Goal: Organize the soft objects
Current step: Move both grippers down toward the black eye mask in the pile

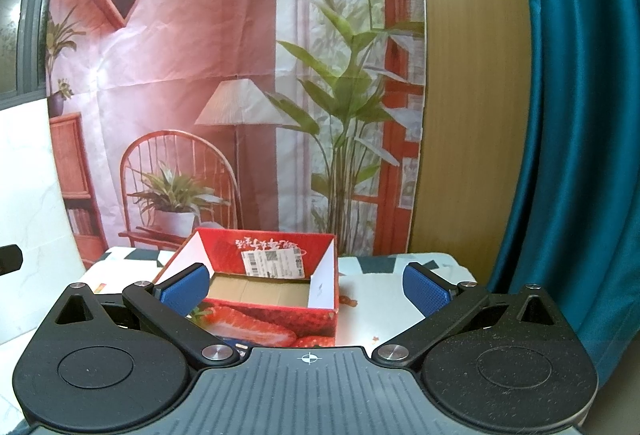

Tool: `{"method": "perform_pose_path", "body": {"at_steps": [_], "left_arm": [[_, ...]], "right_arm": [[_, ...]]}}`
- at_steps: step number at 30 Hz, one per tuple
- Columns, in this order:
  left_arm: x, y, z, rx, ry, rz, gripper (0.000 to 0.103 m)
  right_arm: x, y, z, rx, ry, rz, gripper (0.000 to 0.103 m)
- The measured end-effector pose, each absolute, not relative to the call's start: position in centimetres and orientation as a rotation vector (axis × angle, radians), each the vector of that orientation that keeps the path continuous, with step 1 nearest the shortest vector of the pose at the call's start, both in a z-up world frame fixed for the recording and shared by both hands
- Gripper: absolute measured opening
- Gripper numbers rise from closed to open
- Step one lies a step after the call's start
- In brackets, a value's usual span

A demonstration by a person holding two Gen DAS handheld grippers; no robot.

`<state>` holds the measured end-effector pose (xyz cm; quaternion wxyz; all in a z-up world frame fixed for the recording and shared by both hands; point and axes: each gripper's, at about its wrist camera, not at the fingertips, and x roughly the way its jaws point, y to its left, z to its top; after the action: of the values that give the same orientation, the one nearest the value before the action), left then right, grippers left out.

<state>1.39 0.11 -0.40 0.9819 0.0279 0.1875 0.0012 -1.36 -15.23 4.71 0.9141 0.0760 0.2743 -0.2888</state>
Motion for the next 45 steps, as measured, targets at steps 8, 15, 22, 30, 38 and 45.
{"method": "perform_pose_path", "body": {"at_steps": [8, 15, 22, 30, 38, 45], "left_arm": [[4.3, 0.2, -4.3, 0.126, 0.441, 0.063, 0.103], [7.4, 1.5, -9.0, 0.112, 0.565, 0.069, 0.103], [8.6, 2.1, -13.4, 0.102, 0.636, 0.034, 0.102], [10.0, 2.7, -17.7, 0.047, 0.766, -0.013, 0.098], [10.5, 4.4, -20.2, -0.097, 0.845, -0.114, 0.085], [10.5, 3.7, -21.5, -0.115, 0.883, -0.206, 0.076]], "right_arm": [[-1.1, -16.5, 1.5, 0.246, 0.519, -0.531, 0.103], [-1.8, -17.7, -3.2, 0.3, 0.488, -0.509, 0.103], [-0.5, -17.0, -7.4, 0.284, 0.61, -0.49, 0.103], [-0.3, -17.2, -11.6, 0.343, 0.704, -0.469, 0.103], [-0.8, -16.5, -13.6, 0.38, 0.813, -0.369, 0.095], [-0.2, -15.9, -15.4, 0.39, 0.937, -0.298, 0.087]]}}
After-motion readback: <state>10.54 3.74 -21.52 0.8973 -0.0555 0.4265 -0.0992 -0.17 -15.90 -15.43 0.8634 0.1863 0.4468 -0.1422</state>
